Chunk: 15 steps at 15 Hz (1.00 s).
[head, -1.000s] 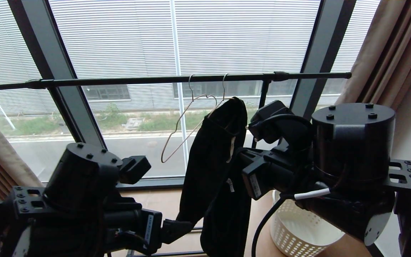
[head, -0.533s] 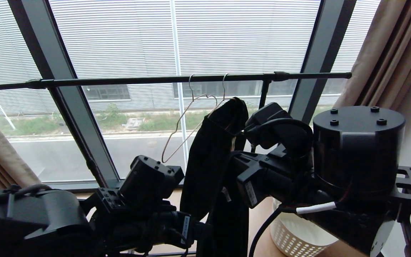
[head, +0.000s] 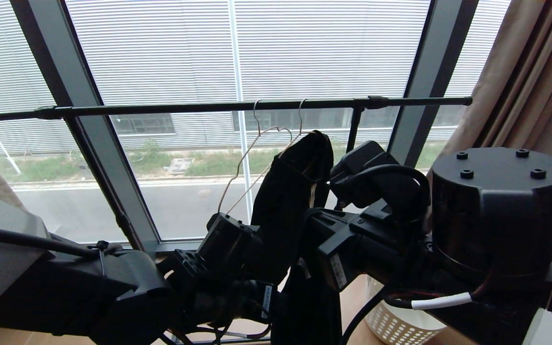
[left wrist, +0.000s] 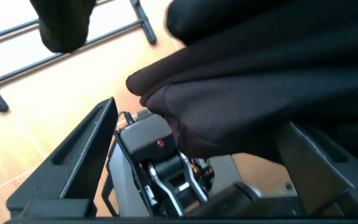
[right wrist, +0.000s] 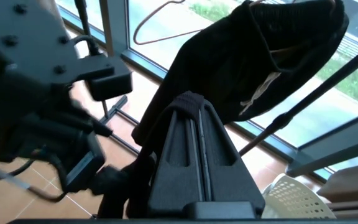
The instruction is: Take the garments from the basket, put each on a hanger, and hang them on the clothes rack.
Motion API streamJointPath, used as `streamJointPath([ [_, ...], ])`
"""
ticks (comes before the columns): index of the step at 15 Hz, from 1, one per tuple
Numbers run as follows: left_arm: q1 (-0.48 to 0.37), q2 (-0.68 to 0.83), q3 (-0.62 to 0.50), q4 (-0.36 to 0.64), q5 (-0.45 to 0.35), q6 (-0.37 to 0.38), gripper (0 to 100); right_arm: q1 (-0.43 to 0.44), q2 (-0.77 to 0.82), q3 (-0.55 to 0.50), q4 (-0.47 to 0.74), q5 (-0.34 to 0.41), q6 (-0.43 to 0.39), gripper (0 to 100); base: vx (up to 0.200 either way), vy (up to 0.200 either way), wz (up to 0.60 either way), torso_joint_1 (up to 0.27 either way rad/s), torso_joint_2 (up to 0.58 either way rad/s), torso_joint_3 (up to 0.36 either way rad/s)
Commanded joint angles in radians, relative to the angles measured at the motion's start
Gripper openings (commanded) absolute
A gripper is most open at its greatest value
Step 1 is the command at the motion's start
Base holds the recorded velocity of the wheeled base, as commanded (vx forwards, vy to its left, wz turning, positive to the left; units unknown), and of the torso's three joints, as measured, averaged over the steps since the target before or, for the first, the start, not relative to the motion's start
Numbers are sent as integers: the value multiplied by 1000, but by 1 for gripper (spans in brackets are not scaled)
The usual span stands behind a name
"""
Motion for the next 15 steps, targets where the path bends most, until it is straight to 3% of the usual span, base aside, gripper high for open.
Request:
streamJointPath([
  [1, 4, 6, 0, 0, 0, 0, 100, 0, -19, 11, 0, 0, 0, 0, 0, 0, 0, 0, 0, 0],
  [9, -41, 7, -33, -1, 20, 3, 100, -3, -20, 11, 0, 17, 32, 0, 0, 0, 0, 0, 0, 0],
  [15, 18, 12, -19, 0, 51, 0, 100, -9, -65, 23, 0, 20, 32, 0, 0, 0, 0, 0, 0, 0],
])
